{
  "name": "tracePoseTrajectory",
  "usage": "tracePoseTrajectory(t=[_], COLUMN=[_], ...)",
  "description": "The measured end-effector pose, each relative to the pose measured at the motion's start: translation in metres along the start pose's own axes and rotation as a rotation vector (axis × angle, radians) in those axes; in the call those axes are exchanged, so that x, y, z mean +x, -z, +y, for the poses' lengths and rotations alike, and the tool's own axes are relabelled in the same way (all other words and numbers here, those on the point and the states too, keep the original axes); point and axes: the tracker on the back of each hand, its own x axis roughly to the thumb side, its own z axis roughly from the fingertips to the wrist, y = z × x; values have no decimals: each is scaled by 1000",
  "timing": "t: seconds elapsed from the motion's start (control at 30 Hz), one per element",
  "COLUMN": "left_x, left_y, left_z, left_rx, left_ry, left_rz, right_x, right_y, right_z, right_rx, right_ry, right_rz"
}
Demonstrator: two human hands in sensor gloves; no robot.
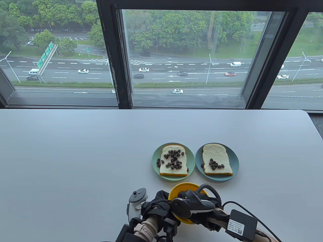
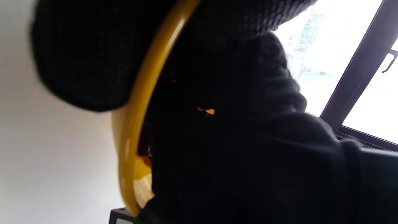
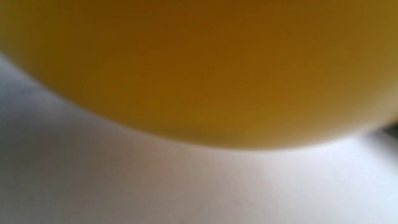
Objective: Sprinkle cranberries onto toast
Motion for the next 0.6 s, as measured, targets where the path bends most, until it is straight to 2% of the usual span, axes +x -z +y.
tracePoseTrajectory(t=[0.1, 0.33, 0.6], left_x=[-1, 4, 8], left_y=[1, -1, -4], left_z=[-2, -2, 3], left_rx=[1, 4, 13], left_ry=[-7, 8, -6], left_rz=[10, 1, 7], right_x=[-8, -15, -27], right_y=[-3, -8, -19], right_z=[0, -15, -39], right_rx=[-11, -61, -131], right_ry=[88, 85, 161], right_rz=[15, -29, -37])
